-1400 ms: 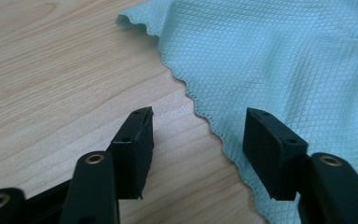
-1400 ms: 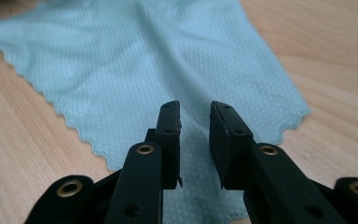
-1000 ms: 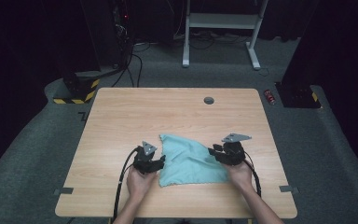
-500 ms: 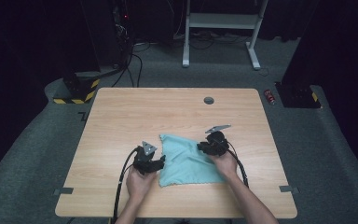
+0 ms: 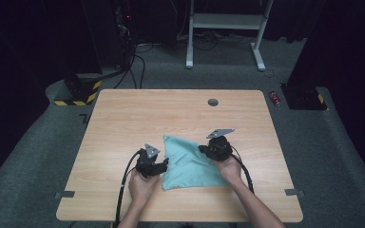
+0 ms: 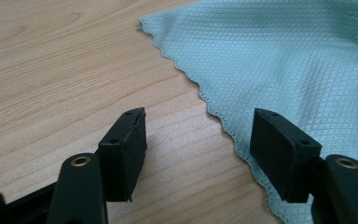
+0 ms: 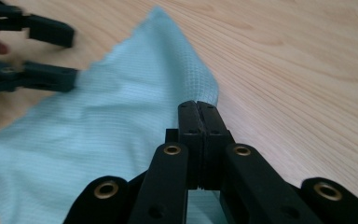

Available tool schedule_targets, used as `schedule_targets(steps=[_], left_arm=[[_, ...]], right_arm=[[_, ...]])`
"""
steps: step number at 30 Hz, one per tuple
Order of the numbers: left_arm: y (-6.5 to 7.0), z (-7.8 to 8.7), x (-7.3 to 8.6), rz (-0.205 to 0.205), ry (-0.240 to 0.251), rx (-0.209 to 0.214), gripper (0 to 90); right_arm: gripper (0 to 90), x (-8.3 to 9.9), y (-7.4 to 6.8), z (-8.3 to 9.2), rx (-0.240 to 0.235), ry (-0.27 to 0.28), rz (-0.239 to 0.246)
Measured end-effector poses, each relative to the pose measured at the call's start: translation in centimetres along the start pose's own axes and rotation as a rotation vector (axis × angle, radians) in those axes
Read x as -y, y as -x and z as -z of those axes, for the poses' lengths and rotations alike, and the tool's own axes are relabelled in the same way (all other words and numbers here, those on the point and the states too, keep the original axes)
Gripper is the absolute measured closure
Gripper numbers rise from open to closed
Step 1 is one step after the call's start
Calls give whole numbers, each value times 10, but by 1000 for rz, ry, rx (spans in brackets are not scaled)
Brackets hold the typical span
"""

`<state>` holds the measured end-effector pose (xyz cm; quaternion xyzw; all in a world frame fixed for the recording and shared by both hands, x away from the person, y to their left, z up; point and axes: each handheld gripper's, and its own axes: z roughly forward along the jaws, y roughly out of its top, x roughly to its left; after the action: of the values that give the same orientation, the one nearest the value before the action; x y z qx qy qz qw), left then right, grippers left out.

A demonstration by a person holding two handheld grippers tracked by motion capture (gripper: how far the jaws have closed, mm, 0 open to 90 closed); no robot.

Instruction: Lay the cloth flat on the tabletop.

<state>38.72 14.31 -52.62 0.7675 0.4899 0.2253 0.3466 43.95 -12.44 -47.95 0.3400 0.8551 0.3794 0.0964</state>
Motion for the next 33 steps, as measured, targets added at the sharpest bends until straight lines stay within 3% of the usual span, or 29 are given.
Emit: schedule_targets(steps=[4, 9, 13, 17, 20, 23, 26, 29, 33], left_arm=[[0, 0, 0, -1, -1, 0, 365], [0, 0, 0, 2, -1, -1, 365], [0, 0, 0, -2, -1, 0, 365], [0, 0, 0, -2, -1, 0, 365], [0, 0, 0, 0, 0, -1, 365], [0, 0, 0, -2, -1, -2, 365], [0, 0, 0, 0, 1, -2, 365], [0, 0, 0, -3, -1, -2, 365], [0, 0, 0, -1, -1, -2, 364]], right_arm=[[897, 2, -24, 3, -37, 5, 74], [893, 19, -48, -10, -80, -57, 136], [837, 28, -55, -17, -113, -89, 133], [813, 29, -58, -2, -123, -57, 137], [799, 25, -52, 18, -116, 12, 113], [773, 19, -38, 30, -66, 44, 73], [736, 19, -19, 30, -21, 30, 7], [695, 26, -4, 25, -7, 3, -51], [671, 32, 2, 17, -9, -21, -63]])
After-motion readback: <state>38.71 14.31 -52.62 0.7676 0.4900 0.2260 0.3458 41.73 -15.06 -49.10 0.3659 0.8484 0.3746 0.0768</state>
